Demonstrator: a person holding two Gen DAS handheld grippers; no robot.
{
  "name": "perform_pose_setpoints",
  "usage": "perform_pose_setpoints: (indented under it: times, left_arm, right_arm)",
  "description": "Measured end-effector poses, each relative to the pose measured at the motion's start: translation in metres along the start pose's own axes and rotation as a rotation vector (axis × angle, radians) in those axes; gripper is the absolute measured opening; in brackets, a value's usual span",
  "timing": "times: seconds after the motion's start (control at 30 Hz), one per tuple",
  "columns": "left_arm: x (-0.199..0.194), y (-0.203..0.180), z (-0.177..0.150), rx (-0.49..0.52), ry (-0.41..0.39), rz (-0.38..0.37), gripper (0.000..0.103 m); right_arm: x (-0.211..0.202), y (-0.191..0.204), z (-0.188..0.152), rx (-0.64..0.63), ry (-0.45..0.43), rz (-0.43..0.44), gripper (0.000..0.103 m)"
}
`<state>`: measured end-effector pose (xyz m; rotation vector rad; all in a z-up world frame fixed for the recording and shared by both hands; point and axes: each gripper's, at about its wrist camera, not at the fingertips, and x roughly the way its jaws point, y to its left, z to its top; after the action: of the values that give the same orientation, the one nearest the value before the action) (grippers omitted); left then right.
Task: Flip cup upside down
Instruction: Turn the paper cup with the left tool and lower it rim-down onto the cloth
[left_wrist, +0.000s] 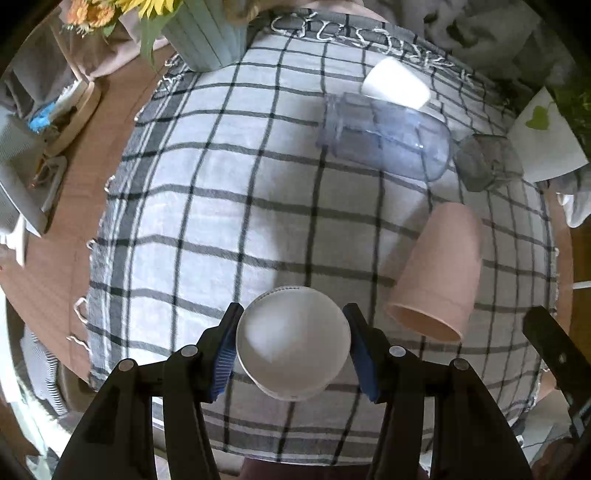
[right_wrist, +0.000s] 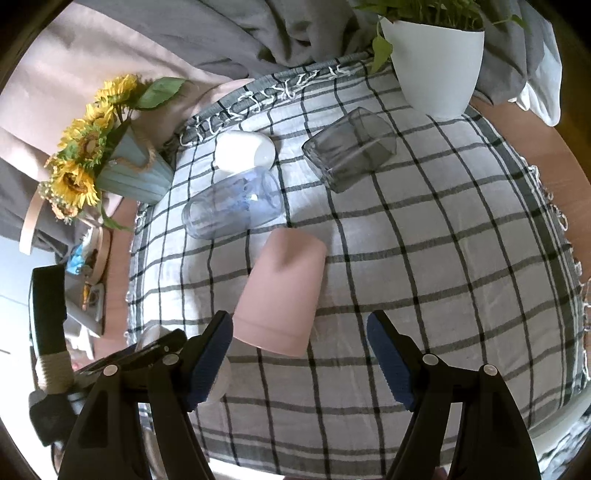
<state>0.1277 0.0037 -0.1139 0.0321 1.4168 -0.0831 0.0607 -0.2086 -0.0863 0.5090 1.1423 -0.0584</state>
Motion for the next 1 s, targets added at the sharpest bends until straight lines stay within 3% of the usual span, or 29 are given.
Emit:
perform_pose_setpoints:
  times: [0.23,0.57,0.7,0.87,1.0]
  left_arm:
    - [0.001,-0.001,-0.023,-0.013,0.027,-0.031,0.054]
    - [0.003,0.000,-0.028,-0.019,0.030,-0.046,0.055]
    - [0.007,0.001,-0.027,-0.022,0.049,-0.064,0.072]
    - [0.003,-0.001,-0.028,-0.011,0.038,-0.066,0.077]
    - [-0.012,-0.001,-0.027,-0.007,-0.021,-0.055,0.083]
  right_arm:
    - [0.003,-0.003,-0.001,-0.013,0.007,-0.030,0.075]
    - [0.010,-0.001,-0.007,-0.029,0.032,-0.056,0.075]
    - [0.010,-0.001,-0.007,-0.024,0.031,-0.074,0.075]
    - [0.008,0.001,-0.008,-0.035,0.040,-0.101,0.079]
    - [0.001,0.004,-0.010,-0.042,0.036,-0.110,0.080]
